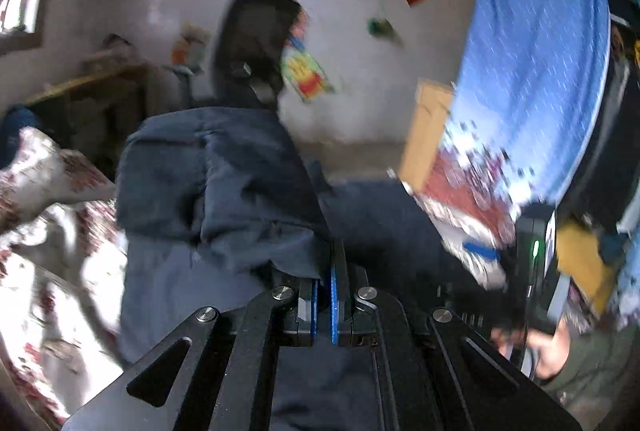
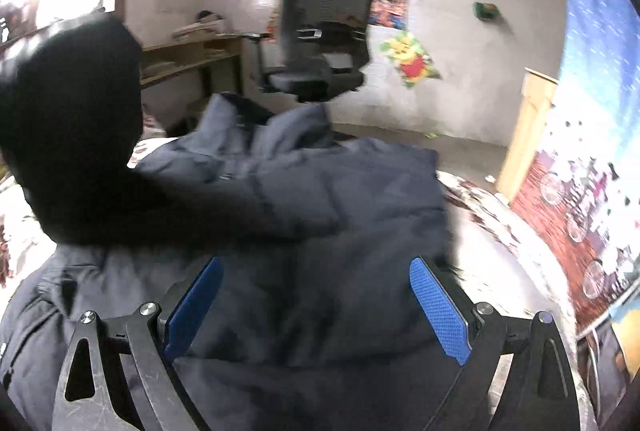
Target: Fold large clothes
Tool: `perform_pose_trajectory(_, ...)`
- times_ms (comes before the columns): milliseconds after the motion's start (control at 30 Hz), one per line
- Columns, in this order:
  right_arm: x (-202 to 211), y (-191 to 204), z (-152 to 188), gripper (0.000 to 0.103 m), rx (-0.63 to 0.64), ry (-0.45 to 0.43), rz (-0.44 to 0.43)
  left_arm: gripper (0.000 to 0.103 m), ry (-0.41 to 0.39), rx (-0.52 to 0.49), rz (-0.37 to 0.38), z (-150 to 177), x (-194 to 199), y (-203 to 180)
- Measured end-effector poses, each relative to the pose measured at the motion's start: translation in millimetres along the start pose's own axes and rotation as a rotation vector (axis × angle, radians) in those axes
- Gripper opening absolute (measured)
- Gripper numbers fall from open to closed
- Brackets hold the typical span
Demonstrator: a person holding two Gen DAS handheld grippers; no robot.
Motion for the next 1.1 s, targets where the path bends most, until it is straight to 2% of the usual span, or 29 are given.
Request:
perform_pose_trajectory(133, 2, -22, 10, 0.095, -0.027, 0.024, 0.022, 0.002, 0.12, 0.0, 0.061, 31, -44, -29)
perform_pose_trajectory(233, 2, -30, 16, 0.095, -0.049, 0.029, 0.009, 0.002, 0.197, -0.001, 0.077, 47, -65, -39)
perform_pose_trajectory(300, 9, -33, 18, 0.095, -0.083, -0.006, -0.055, 0.002, 0.256, 0.008, 0.089, 55, -75, -37)
perform_pose_trajectory(433, 18, -28, 12, 0.095, -0.087, -0.054, -0.134, 0.007, 0.315, 0.056, 0.126, 66, -75, -27)
perform_pose_trajectory(500, 18, -23, 7, 0.095, -0.08, -0.059, -0.165, 0.015, 0.336, 0.098, 0.156, 69, -68, -17)
perform_pose_trajectory(567, 17, -18, 4, 0.095, -0.087, -0.056, -0.198, 0.039, 0.351, 0.132, 0.173, 70, -58, -5)
perform_pose_trajectory(667, 12, -13, 2, 0.095, -0.141, -0.04, -0.292, 0.051, 0.347, 0.165, 0.19, 70, -45, 9)
perform_pose_trajectory(800, 5, -12, 6, 0.095, -0.294, -0.018, -0.49, 0.052, 0.352, 0.201, 0.127, 69, -32, 32)
perform_pose_trajectory(867, 1, -10, 9, 0.095, -0.354, 0.009, -0.563, 0.053, 0.351, 0.22, 0.058, 70, -28, 49)
perform_pose_trajectory(900, -2, -10, 12, 0.095, -0.386, 0.025, -0.582, 0.054, 0.349, 0.226, 0.025, 71, -25, 56)
perform_pose_trajectory(967, -4, -14, 15, 0.095, -0.438, 0.039, -0.585, 0.066, 0.344, 0.244, -0.048, 71, -20, 73)
perform_pose_trajectory(1000, -5, -16, 17, 0.095, -0.469, 0.047, -0.596, 0.068, 0.341, 0.255, -0.065, 72, -17, 79)
perform_pose_trajectory(1100, 1, -30, 25, 0.095, -0.536, 0.044, -0.565, 0.069, 0.324, 0.298, -0.103, 71, -9, 100)
Point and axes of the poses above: each gripper's, at about its wrist camera, not at the fingertips, and x roughly against the way its jaws point, y to its left, z to its underside, the point moved 3 cm from there along -x, roughly the way its jaws point, and after that the axes turned 5 degrees about -z, right-handed, at the moved point
